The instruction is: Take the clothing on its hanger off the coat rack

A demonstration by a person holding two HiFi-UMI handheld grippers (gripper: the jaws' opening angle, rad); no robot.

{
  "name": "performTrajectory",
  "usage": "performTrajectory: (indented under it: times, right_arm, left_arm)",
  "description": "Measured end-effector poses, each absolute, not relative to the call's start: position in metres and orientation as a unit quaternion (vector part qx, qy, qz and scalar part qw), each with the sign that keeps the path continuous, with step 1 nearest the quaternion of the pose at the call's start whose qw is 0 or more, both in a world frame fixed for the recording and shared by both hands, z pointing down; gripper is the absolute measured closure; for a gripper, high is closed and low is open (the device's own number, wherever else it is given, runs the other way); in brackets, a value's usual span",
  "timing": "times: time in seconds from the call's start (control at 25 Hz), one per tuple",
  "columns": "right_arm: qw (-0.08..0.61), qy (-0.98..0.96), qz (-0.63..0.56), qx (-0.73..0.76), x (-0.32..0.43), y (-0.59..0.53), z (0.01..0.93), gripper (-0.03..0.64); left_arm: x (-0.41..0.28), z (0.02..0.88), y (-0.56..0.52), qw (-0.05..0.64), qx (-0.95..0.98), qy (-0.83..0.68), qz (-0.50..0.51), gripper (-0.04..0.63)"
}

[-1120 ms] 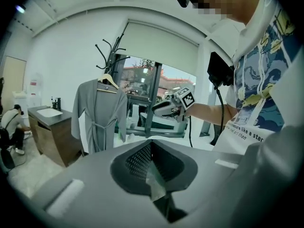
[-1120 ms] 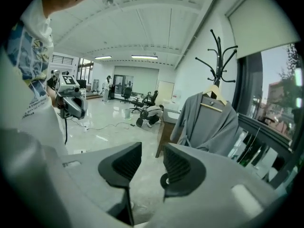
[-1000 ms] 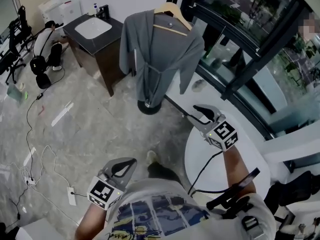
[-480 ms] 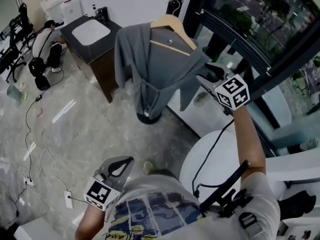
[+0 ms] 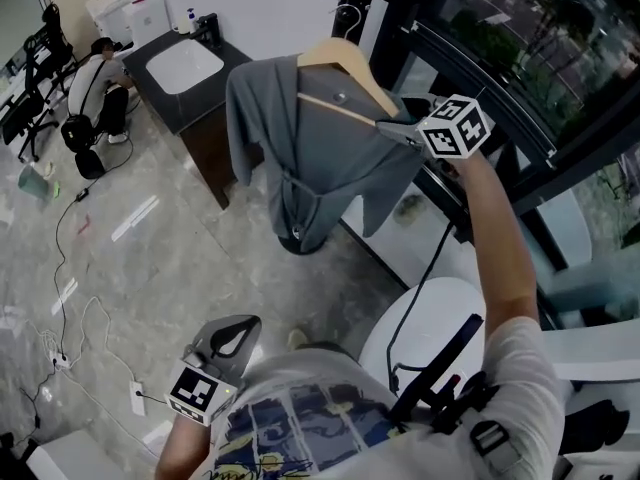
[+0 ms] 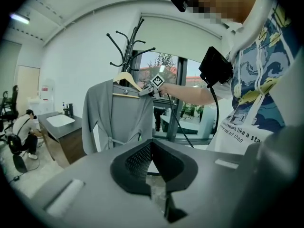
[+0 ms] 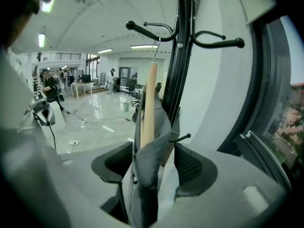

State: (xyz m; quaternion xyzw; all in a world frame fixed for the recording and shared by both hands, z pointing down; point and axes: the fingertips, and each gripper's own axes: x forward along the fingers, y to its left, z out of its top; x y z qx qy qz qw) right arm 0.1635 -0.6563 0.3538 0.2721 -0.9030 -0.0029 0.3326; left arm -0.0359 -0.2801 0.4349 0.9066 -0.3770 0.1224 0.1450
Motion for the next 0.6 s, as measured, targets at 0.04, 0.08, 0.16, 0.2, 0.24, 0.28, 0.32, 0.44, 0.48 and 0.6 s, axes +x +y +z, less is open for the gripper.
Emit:
performTrajectory:
  times: [0.04, 0.08, 0.16, 0.2, 0.24, 0.28, 0.32, 0.44, 0.48, 0.6]
  right_arm:
    - [0.328, -0.909, 0.008, 0.258, 0.157, -0.658, 0.356, 0.351]
    - [0.324, -0.913, 0.013, 0.246, 0.15, -0.659, 0.357, 0.353]
    - [0.317, -0.919, 0.012, 0.232, 0.137, -0.661, 0.355, 0.359]
    - [0.315, -0.921, 0.008, 0.228, 0.132, -0.662, 0.353, 0.385]
    - [0.313, -0.922, 0.001, 0.227, 0.128, -0.664, 0.352, 0.433]
    - [0.312, -0.923, -0.006, 0.227, 0.126, -0.665, 0.35, 0.499]
    - [0.311, -0.923, -0.012, 0.228, 0.125, -0.666, 0.349, 0.594]
    - [0.307, -0.923, -0.015, 0.232, 0.124, -0.665, 0.348, 0.604]
    - [0.305, -0.923, -0.015, 0.235, 0.124, -0.663, 0.347, 0.606]
    - [0.303, -0.919, -0.022, 0.251, 0.123, -0.658, 0.344, 0.607]
  left_arm:
    - [-0.037, 0.433, -0.282, 0.147, 0.904, -0.382, 0.122, 0.594]
    - [-0.039, 0.433, -0.284, 0.148, 0.902, -0.387, 0.122, 0.594]
    - [-0.041, 0.433, -0.285, 0.148, 0.899, -0.394, 0.12, 0.594]
    - [-0.042, 0.432, -0.286, 0.148, 0.898, -0.398, 0.119, 0.594]
    - [-0.043, 0.431, -0.286, 0.149, 0.896, -0.401, 0.117, 0.594]
    - [-0.044, 0.431, -0.286, 0.15, 0.894, -0.405, 0.116, 0.594]
    - [-0.044, 0.431, -0.286, 0.151, 0.893, -0.407, 0.116, 0.594]
    - [-0.048, 0.433, -0.281, 0.153, 0.89, -0.414, 0.114, 0.594]
    - [-0.051, 0.434, -0.278, 0.154, 0.889, -0.416, 0.113, 0.594]
    - [-0.06, 0.44, -0.266, 0.154, 0.888, -0.419, 0.115, 0.594]
